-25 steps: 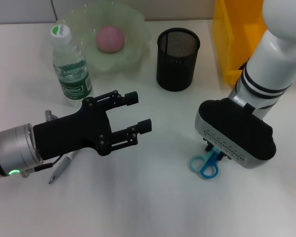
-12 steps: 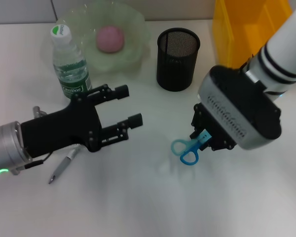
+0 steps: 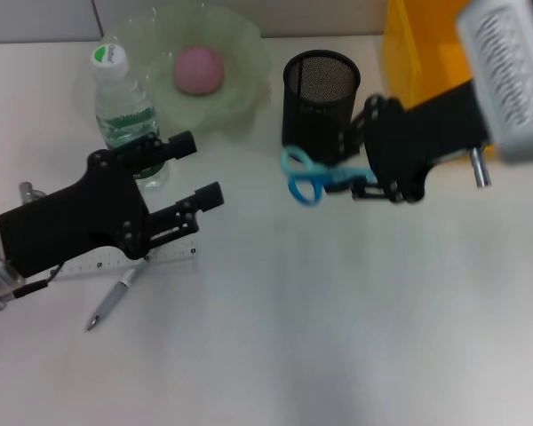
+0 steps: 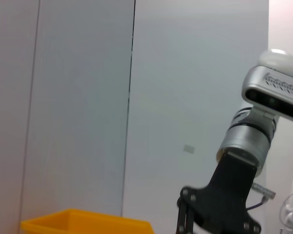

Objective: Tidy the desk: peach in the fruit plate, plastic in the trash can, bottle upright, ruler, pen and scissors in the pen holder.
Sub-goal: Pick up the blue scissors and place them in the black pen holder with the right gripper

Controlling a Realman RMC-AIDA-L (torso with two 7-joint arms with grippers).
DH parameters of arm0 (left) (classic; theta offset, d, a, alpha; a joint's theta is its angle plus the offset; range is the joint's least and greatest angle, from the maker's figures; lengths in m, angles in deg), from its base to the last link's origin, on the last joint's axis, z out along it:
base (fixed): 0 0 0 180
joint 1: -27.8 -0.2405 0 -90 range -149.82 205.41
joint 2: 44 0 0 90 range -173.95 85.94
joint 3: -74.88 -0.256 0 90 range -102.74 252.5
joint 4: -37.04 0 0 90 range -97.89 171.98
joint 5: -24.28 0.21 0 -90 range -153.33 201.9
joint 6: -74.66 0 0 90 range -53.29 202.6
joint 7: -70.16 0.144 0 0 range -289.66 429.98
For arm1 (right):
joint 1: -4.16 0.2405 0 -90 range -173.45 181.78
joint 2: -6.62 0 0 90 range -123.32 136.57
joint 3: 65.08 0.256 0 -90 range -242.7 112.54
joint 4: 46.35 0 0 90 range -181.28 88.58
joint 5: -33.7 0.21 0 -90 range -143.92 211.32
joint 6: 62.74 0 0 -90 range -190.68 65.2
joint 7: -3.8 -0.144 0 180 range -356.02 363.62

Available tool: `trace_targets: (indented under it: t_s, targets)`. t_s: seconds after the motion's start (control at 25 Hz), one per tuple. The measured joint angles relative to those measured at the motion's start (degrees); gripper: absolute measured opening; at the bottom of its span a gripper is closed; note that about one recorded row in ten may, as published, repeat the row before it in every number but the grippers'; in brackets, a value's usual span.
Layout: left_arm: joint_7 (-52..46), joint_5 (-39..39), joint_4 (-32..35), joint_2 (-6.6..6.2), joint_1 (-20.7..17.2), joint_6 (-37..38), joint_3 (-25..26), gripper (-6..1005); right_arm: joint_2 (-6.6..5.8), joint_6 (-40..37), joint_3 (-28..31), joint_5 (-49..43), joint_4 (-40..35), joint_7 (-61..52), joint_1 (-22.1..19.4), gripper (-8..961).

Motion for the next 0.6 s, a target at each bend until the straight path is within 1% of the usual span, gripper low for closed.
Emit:
trace_targets:
  t_s: [0.04, 0.08, 0.12, 0.16, 0.24, 0.28, 0.32, 0.36, 0.44, 0.48, 0.52, 0.6]
  targets:
    - [0.0, 0.0, 0.37, -0.03, -0.21, 0.13, 0.31, 698, -0.01, 0.46, 1.38, 2.13, 0.21, -0.07, -0.78, 229]
    - [0.0, 0.0, 0.88, -0.08, -0.61, 0.28, 1.17, 698, -0.06, 2.69, 3.09, 7.68, 1.09, -0.06, -2.91, 229]
    - [0.0, 0.0, 0.88, -0.08, -0.61, 0.28, 1.17, 698, -0.06, 2.69, 3.09, 7.68, 1.09, -0.06, -2.91, 229]
    - [0.0, 0.0, 0.95, -0.09, -0.72, 0.29, 1.63, 698, -0.06, 3.81, 3.43, 9.99, 1.48, -0.04, -3.78, 229]
    - [0.0, 0.01, 1.01, -0.09, -0.88, 0.3, 2.43, 698, -0.07, 7.36, 3.46, 15.08, 3.0, 0.23, -5.86, 230]
    - [0.0, 0.01, 1.17, -0.12, -0.94, 0.32, 2.62, 698, -0.01, 10.71, 3.33, 20.1, 5.65, 1.11, -7.27, 230]
    - [0.0, 0.01, 1.17, -0.12, -0.94, 0.32, 2.62, 698, -0.01, 10.71, 3.33, 20.1, 5.65, 1.11, -7.27, 230]
    - [0.0, 0.02, 1.31, -0.14, -0.97, 0.32, 2.63, 698, 0.01, 12.34, 3.25, 22.83, 7.4, 1.62, -7.78, 230]
    - [0.0, 0.03, 1.44, -0.16, -1.05, 0.34, 2.76, 698, -0.02, 14.69, 3.29, 27.6, 11.2, 2.2, -8.11, 230]
    - [0.0, 0.03, 1.45, -0.13, -1.09, 0.34, 2.95, 698, -0.06, 16.52, 3.58, 32.16, 15.79, 2.79, -7.94, 230]
    - [0.0, 0.03, 1.45, -0.13, -1.09, 0.34, 2.95, 698, -0.06, 16.52, 3.58, 32.16, 15.79, 2.79, -7.94, 230]
    - [0.06, 0.03, 1.47, -0.03, -1.09, 0.3, 3.04, 698, -0.09, 18.35, 3.79, 36.65, 20.39, 4.09, -7.54, 230]
